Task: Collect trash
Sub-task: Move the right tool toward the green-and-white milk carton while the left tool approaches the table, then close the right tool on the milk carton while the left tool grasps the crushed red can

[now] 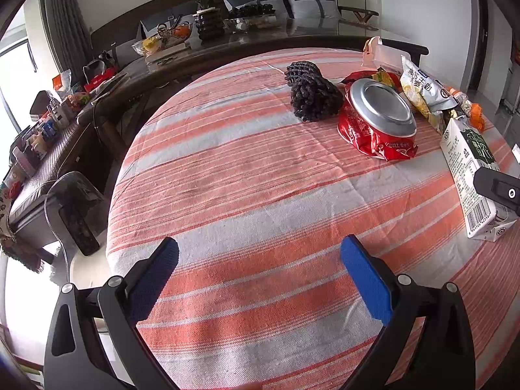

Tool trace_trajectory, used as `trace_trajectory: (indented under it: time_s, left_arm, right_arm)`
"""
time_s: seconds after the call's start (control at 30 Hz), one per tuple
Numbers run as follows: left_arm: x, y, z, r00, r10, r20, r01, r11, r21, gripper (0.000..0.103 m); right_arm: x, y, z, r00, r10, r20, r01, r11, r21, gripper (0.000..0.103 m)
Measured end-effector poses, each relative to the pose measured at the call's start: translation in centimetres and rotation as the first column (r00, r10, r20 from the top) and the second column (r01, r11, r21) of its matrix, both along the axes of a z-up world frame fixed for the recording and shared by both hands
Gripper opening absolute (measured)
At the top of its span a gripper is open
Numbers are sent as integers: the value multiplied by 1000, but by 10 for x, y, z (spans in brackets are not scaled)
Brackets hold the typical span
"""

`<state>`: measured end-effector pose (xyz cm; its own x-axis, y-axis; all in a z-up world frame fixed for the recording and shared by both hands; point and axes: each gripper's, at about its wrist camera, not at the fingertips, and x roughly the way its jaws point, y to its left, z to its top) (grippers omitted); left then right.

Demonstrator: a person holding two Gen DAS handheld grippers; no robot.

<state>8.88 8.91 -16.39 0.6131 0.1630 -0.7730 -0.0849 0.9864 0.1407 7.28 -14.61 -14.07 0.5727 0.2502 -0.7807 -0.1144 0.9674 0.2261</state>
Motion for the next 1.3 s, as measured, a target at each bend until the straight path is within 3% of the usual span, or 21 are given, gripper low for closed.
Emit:
trace_trajectory:
  time_s: [0.1, 0.2, 0.33, 0.4, 0.53, 0.7, 0.77, 0.8, 0.83, 0.93, 1.07, 1.1, 1.13, 1.2, 1.23, 1.3]
  left_arm:
    - [0, 3, 0, 1000, -16, -18, 15, 1000, -25, 99]
    - [3, 4, 2, 998, -26, -54, 23, 998, -55, 98]
    - [7, -9, 17, 996, -87, 11, 88, 977, -195, 98]
    - [17, -23, 27, 992, -118, 41, 124, 968, -218, 98]
    - [58, -53, 34, 987, -144, 66, 154, 968, -196, 98]
    - [107, -74, 22, 995, -91, 42, 96, 987, -131, 98]
    - [112, -73, 19, 994, -102, 43, 107, 985, -132, 81]
    - [113, -71, 18, 991, -127, 34, 131, 980, -151, 64]
    - [112, -68, 18, 988, -149, 27, 152, 973, -173, 62]
    - [94, -57, 21, 976, -218, 26, 218, 953, -208, 62]
    - [58, -43, 21, 924, -380, -33, 355, 889, -288, 62]
    - [50, -41, 21, 910, -412, -40, 383, 874, -300, 64]
    - [44, -38, 21, 903, -427, -46, 394, 866, -306, 76]
    - [36, -35, 24, 903, -428, -38, 397, 866, -302, 91]
    - [34, -34, 26, 903, -428, -32, 400, 868, -295, 91]
    - [35, -36, 29, 906, -422, -28, 397, 873, -283, 91]
  right_arm:
    - [6, 5, -3, 1000, 16, 12, -15, 997, -77, 90]
    - [2, -2, -3, 999, 40, 34, -36, 993, -116, 77]
    - [-7, -17, 0, 998, 51, 47, -44, 990, -137, 62]
    - [-12, -25, 2, 998, 44, 55, -34, 985, -167, 60]
    - [-21, -41, 3, 998, 26, 52, -17, 986, -167, 60]
    - [-26, -48, 3, 998, 29, 58, -17, 982, -186, 60]
    - [-27, -52, 2, 998, 29, 55, -18, 983, -185, 60]
    - [-27, -54, 2, 998, 28, 53, -18, 983, -183, 60]
    - [-28, -57, 2, 998, 28, 52, -19, 984, -180, 60]
    - [-30, -62, 3, 998, 45, 40, -37, 984, -171, 60]
    - [-36, -64, 7, 993, 117, -4, -116, 977, -181, 60]
    - [-35, -62, 8, 989, 144, -19, -145, 970, -193, 60]
    - [-34, -60, 10, 985, 169, -32, -172, 964, -202, 61]
    - [-28, -55, 13, 975, 213, -57, -220, 952, -212, 77]
    - [-25, -52, 14, 970, 232, -67, -241, 947, -211, 83]
    - [-14, -44, 17, 960, 264, -92, -279, 934, -221, 83]
